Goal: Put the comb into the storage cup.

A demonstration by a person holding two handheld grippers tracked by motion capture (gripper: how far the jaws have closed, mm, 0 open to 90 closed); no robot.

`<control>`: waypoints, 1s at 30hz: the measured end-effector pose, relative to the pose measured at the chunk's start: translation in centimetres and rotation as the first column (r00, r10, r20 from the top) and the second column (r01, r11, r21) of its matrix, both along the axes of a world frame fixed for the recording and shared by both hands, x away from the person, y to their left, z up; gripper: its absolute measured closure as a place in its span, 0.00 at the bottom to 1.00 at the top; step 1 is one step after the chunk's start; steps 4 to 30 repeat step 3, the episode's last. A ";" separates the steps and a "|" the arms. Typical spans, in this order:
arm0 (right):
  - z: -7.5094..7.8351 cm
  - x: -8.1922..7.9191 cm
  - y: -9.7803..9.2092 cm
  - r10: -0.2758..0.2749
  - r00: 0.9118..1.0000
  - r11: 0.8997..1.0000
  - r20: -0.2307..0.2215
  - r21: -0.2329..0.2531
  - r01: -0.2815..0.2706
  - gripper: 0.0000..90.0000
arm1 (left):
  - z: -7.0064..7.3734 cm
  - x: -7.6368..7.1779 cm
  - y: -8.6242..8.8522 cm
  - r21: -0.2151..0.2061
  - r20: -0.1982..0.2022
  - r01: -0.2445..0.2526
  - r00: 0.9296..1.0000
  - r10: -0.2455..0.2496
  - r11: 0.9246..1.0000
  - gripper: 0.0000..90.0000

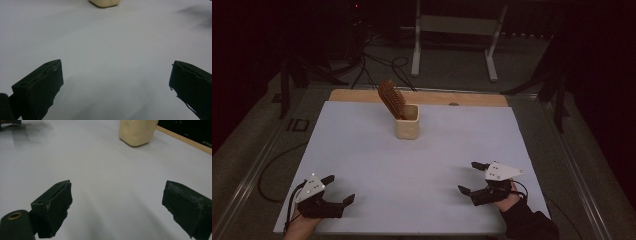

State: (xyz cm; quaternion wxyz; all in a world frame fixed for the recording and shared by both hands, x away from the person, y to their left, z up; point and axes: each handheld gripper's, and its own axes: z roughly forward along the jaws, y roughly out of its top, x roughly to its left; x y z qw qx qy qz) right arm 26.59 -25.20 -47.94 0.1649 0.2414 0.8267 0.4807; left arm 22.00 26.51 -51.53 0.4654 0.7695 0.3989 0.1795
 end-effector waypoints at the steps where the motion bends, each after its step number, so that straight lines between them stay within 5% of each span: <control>1: -0.1 0.0 0.0 0.002 1.000 1.000 0.001 -0.003 -0.002 0.10 | 0.0 0.0 0.0 -0.002 0.002 0.000 1.000 0.000 1.000 0.00; 30: -0.1 0.1 0.0 0.007 1.000 1.000 0.001 -0.005 -0.007 0.10 | 0.0 0.0 0.0 0.000 0.006 0.000 1.000 0.000 1.000 0.00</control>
